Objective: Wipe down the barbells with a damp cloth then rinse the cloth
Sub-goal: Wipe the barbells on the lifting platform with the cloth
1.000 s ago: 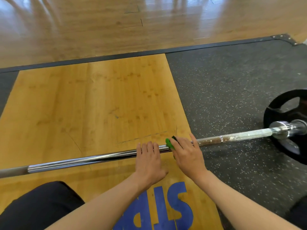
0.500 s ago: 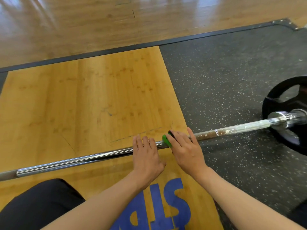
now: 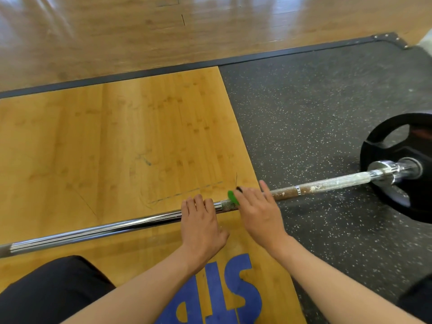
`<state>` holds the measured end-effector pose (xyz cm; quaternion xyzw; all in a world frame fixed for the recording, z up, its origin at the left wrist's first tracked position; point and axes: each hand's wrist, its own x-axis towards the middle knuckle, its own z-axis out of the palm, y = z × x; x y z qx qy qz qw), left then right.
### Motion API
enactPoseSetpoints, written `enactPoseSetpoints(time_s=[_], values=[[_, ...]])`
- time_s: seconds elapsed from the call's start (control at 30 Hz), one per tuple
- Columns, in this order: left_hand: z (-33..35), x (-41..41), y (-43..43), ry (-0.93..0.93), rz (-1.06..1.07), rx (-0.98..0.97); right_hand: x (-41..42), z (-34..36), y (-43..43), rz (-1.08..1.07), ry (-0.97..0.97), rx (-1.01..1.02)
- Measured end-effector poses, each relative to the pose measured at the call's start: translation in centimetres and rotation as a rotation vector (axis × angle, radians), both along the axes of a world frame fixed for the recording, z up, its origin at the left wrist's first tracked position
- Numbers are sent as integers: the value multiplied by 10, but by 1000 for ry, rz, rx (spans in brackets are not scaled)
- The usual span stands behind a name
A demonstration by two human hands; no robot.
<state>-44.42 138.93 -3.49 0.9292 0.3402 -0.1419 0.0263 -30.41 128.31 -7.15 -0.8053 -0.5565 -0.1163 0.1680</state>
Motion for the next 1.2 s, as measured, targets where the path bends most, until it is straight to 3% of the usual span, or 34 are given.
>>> enactPoseSetpoints(time_s=[0.23,0.37,0.5,0.63,0.73,0.9,1.07,1.13,1.2], values=[[1,2,-1,-15,34,-18,-11,14,42,-358,137,-150],[2,1,0,-15,38,-22,-48,-1,43,-153,187,-32],[0,1,-1,-18,37,-14,-13,0,7,38,19,-10],[-1,2,-3,-5,39,-8,29,6,-11,-188,30,-74],[1,3,-2,-10,37,-12,16,9,13,-314,98,-102],[5,4,0,44,37,-16,-40,-2,45,-181,196,-14],[6,5,-2,97,36,-6,-12,-4,-2,98,-8,-21],[5,5,-3,100,32,0,11,-1,-14,44,-11,-37],[5,6,-3,92,43,-11,21,4,-6,-141,34,-72]])
